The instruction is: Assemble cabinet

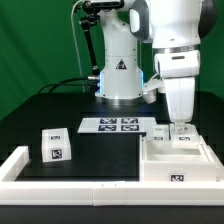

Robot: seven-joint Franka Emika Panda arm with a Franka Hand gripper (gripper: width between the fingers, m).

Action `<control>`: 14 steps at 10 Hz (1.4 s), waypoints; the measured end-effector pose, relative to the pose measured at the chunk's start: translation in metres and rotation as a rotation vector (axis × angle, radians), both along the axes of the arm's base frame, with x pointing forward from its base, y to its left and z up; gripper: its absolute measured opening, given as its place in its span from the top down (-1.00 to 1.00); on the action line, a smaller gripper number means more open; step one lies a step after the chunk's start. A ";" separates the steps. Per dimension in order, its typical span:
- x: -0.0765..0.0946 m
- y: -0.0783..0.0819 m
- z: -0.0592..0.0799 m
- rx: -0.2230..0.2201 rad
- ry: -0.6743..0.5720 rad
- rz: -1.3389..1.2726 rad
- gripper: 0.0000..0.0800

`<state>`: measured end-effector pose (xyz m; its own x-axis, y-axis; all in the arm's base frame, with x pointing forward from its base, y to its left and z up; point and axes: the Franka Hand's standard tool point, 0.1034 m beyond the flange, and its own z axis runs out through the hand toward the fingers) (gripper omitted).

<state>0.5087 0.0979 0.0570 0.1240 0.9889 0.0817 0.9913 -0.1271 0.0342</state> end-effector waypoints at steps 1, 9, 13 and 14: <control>0.001 0.000 0.000 0.000 0.000 0.002 0.83; 0.070 -0.008 0.002 0.007 0.000 0.010 0.83; 0.082 -0.008 0.001 0.003 -0.003 0.022 0.82; 0.082 -0.008 0.001 0.003 -0.003 0.023 0.82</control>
Offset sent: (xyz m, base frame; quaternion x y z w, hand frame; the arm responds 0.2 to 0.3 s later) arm 0.0463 0.0051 -0.0057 0.0268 -0.0074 -0.0113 0.9995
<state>0.5908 0.0902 0.0581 0.1014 0.9912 0.0853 0.9938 -0.1048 0.0372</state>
